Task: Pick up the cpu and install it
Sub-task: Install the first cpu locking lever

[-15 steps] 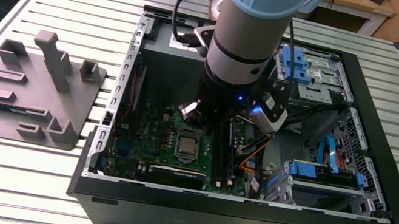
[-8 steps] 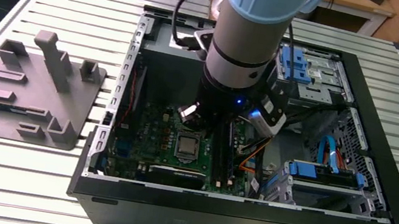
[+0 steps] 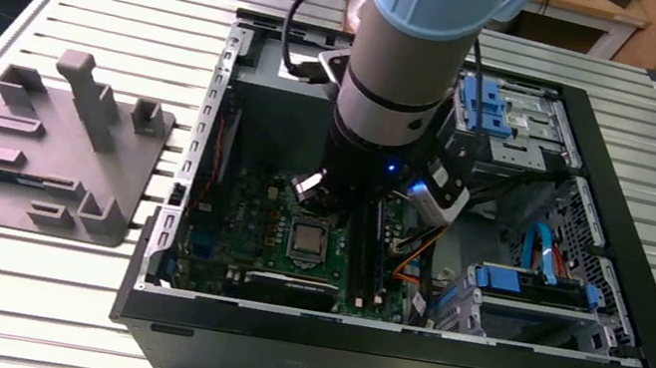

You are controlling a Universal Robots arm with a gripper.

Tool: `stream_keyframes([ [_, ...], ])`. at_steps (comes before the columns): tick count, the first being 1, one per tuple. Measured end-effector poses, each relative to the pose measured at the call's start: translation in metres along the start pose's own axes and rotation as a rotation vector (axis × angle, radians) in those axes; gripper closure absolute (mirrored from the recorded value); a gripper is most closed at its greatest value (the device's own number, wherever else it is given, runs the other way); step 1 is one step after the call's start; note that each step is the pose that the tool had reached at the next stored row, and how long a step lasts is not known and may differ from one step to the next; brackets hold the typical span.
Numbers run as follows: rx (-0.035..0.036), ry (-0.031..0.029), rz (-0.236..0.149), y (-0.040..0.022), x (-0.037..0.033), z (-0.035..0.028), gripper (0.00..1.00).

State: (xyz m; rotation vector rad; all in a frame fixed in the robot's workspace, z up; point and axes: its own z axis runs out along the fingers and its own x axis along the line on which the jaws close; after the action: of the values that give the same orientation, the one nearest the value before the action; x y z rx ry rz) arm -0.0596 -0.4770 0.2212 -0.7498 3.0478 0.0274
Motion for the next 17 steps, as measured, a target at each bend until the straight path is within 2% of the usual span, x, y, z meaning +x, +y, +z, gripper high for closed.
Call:
stream_keyframes([
  [17, 0.0055, 0.0013, 0.084, -0.0035, 0.0023, 0.0064, 0.89],
])
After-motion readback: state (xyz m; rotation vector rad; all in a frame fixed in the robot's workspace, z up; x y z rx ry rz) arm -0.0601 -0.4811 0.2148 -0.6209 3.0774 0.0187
